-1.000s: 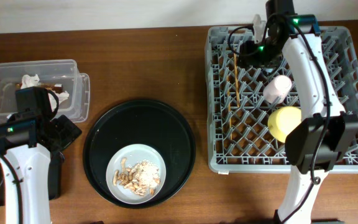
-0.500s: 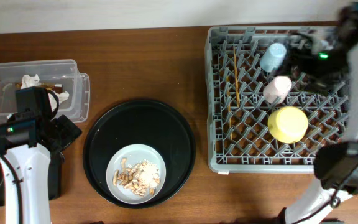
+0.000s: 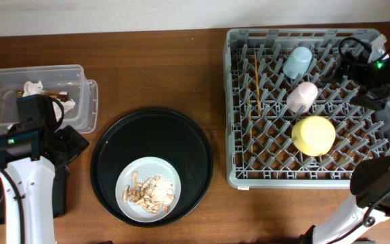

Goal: Sort waste into correct bins and load items into the dishwasher rack
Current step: 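Reach the left gripper to the white plate and grasp its rim, then lift the plate with the left gripper and tip scraps onto the black tray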

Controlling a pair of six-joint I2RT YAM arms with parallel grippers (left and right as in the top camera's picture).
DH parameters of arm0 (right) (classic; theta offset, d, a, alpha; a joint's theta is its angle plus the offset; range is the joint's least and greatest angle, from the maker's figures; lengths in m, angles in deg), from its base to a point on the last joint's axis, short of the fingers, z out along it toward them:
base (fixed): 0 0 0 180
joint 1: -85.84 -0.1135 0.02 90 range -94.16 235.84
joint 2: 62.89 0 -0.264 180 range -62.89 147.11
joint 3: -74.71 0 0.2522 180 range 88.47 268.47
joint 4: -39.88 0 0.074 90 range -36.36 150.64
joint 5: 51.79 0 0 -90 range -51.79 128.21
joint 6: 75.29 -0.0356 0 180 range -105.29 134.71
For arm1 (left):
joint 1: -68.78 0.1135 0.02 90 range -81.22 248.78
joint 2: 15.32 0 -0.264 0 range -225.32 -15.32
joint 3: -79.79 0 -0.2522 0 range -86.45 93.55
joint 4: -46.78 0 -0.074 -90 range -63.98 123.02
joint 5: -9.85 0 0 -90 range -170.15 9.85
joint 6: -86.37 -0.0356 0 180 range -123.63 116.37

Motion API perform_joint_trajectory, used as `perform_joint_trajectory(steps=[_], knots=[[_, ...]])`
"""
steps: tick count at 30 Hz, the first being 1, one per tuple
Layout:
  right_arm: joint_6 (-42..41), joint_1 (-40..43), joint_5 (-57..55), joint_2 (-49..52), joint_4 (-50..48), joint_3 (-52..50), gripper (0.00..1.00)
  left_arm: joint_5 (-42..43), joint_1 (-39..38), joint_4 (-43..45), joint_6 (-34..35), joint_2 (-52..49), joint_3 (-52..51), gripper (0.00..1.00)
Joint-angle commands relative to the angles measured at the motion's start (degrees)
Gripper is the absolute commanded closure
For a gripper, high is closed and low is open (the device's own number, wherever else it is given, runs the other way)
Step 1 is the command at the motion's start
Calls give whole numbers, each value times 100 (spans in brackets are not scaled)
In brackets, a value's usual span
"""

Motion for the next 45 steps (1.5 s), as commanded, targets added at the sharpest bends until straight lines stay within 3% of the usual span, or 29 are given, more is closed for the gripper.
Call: perform_joint_trajectory(steps=[1, 24, 25, 28, 32, 35, 36, 37, 39, 41, 43, 45], knots=[[-24, -15, 72, -42, 9, 70, 2, -79, 24, -9, 52, 2, 24, 1], [-24, -15, 72, -42, 9, 70, 2, -76, 26, -7, 57, 2, 24, 1], [-24, -15, 72, -44, 9, 70, 2, 111, 24, 103, 186, 2, 24, 1], [-24, -15, 72, -44, 9, 70, 2, 3091, 24, -352, 203, 2, 24, 1], [-24, -15, 72, -44, 9, 70, 1, 3585, 9, -664, 151, 2, 24, 1], [-24, -15, 72, -42, 9, 70, 2, 3731, -741, -1123, -238, 2, -13, 1], [-24, -15, 72, -44, 9, 70, 2, 3687, -1071, -1104, -234, 2, -52, 21], [-24, -15, 72, -44, 9, 70, 2, 3626, -1526, -931, -229, 2, -133, 27], [-24, -15, 72, -44, 9, 70, 2, 3563, -2448, -302, -79, 0, -380, 26], [-24, -15, 72, -42, 9, 70, 2, 3003, -3228, 208, 769, 0, -627, 27], [-24, -15, 72, -44, 9, 70, 2, 1978, -3928, 363, 1980, -7, -802, 36], [-24, -15, 72, -42, 9, 70, 2, 1338, -4336, 531, 2461, -101, -820, 40]])
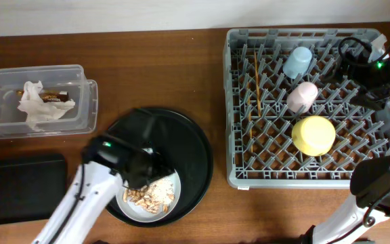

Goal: Sort waste into correct bins and load items into the dishwasher rack
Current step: 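Lift the plate with the left gripper and tip scraps onto the black tray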

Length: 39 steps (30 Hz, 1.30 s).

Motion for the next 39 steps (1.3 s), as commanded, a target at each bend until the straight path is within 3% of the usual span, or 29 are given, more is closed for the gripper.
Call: perform_joint_trajectory(steps=[1, 7, 13, 15, 18, 24, 31, 39], knots=[[-24, -15, 70, -44, 11, 70, 2, -1327, -573, 424, 1102, -238, -63, 40], [-24, -15, 70, -42, 11, 70, 2, -1362, -951, 1191, 1113, -1755, -59, 42], [-24, -15, 70, -44, 11, 70, 2, -1613, -953, 1672, 1113, -2745, -59, 55], [-24, -15, 70, -42, 11, 70, 2, -1707, -953, 1764, 1117, -2942, -59, 66], [-24, -15, 70, -44, 11, 70, 2, -1709, -953, 1779, 1161, -3174, -59, 69], [-24, -15, 70, -44, 11, 70, 2, -1711, -953, 1558, 1154, -3252, -31, 99], [-24, -15, 70, -42, 11, 70, 2, -2124, -841, 50, 1145, -3248, 1023, 99], [-24, -15, 70, -42, 11, 70, 2, -2114, 367, -807, 63, -3241, 1956, 99]])
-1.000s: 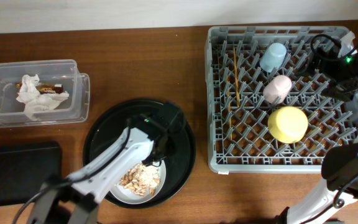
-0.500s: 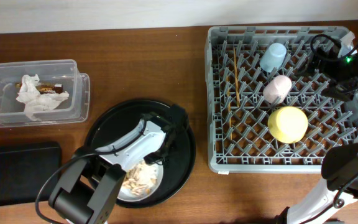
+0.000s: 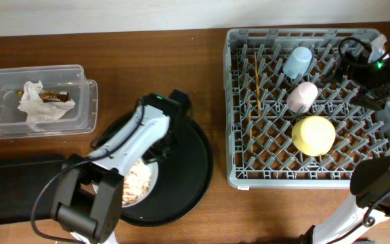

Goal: Sort waste into correct bins and load items into the dishwasher rack
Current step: 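Lift the plate with the left gripper and tip scraps onto the black tray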

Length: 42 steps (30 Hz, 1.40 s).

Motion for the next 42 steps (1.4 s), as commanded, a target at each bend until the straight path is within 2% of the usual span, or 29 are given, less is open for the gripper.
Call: perform_joint_trajectory(steps=[1, 7, 10, 16, 18, 21, 23, 31, 35, 40, 42], knots=[[-26, -15, 70, -42, 15, 70, 2, -127, 787, -127, -763, -7, 420, 99], [-26, -15, 70, -44, 13, 70, 2, -59, 2581, -540, -1370, -7, 1215, 99], [-26, -15, 70, -44, 13, 70, 2, 439, 3388, -525, -1762, -7, 1600, 99], [-26, -15, 70, -44, 13, 70, 2, 1600, 4852, -31, -2581, -9, 1707, 99], [-26, -15, 70, -42, 13, 70, 2, 1917, 5421, 9, -2618, -9, 1707, 99], [-26, -15, 70, -44, 13, 70, 2, 2079, 5910, 28, -2623, -9, 1707, 99], [-26, -15, 70, -44, 13, 70, 1, 2894, 6367, 107, -3040, -9, 1707, 99], [-26, -15, 70, -42, 13, 70, 2, 5099, 7820, -2, -3668, -9, 1707, 99], [-26, -15, 70, -44, 13, 70, 2, 5764, 8352, -175, -3862, -9, 1707, 99], [-26, -15, 70, -42, 13, 70, 2, 6205, 9086, -695, -4079, -9, 1703, 99], [-26, -15, 70, -44, 13, 70, 2, 6227, 9355, -616, -4074, -9, 1703, 99]])
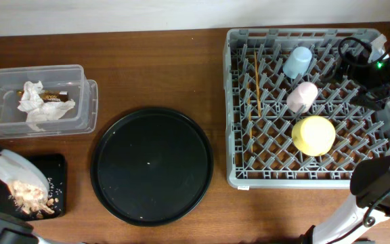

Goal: Sort waste into correct bins and load items into the dishwasher rack
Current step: 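Lift the plate with the left gripper and tip scraps onto the black tray, then carry the emptied plate back and set it on the round tray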

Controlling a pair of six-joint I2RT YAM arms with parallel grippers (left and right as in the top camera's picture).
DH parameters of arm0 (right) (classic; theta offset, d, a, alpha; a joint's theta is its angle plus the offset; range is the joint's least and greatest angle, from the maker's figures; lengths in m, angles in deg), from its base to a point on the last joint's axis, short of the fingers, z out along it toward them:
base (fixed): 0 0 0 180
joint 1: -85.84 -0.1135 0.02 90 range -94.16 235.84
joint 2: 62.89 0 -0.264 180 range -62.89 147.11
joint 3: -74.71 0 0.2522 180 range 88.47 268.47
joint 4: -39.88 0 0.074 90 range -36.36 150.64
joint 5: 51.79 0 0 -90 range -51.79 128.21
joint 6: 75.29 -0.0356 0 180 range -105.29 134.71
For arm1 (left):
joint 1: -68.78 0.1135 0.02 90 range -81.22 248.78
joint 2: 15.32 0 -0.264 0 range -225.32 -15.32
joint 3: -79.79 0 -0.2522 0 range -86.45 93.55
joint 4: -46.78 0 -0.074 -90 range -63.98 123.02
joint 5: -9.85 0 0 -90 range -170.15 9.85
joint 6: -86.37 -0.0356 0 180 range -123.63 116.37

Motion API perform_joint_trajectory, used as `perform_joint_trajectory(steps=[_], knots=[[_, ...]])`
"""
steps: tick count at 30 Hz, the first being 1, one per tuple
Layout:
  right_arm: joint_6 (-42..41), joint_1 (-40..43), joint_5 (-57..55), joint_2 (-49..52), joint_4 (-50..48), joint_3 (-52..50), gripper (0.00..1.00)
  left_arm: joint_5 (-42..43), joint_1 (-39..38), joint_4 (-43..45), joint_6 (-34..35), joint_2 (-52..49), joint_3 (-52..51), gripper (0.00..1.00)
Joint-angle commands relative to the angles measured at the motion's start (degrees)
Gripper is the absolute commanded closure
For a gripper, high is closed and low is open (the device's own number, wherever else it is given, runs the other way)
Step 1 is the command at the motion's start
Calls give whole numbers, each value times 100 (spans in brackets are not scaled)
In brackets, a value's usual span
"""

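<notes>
A white plate [15, 169] hangs tilted over the black bin [56, 166] at the front left. Food scraps [27, 195] lie at its lower edge, and crumbs are on the bin floor. My left gripper is at the plate's left rim, mostly hidden by it, and appears shut on it. A bit of the left arm shows at the bottom edge. The grey dishwasher rack [235, 135] holds a blue cup [297, 61], a pink cup [302, 96], a yellow cup [313, 134] and chopsticks [256, 81]. My right gripper [349, 59] hovers over the rack's far right; its jaws are unclear.
A round black tray [152, 165] sits bare in the middle of the table. A clear plastic bin [80, 102] with crumpled tissue [40, 108] and a wrapper stands at the far left, behind the black bin.
The plate of scraps has left the black tray and now hangs tilted over the black bin at the front left. The left arm has gone from the tray to the left edge. The right arm is unchanged.
First my left gripper was at the clear bin, with the plate of scraps on the tray. Then it reached the plate, and later stood at the plate's far rim. Now the plate is tilted over the black bin and the tray is bare. The right arm stayed still.
</notes>
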Motion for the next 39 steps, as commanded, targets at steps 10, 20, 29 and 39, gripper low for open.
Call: perform_joint_trajectory(steps=[10, 20, 29, 39], knots=[[-26, -15, 70, -42, 11, 70, 2, 940, 662, 15, -831, -61, 129, 99], [-26, -15, 70, -44, 11, 70, 1, 1233, 691, -160, -1252, -146, 125, 99], [-26, -15, 70, -44, 11, 70, 2, 1471, 511, -1641, -2144, 179, 109, 99], [-26, -15, 70, -44, 11, 70, 2, 9, -3888, -1510, -1875, 2240, 107, 99]])
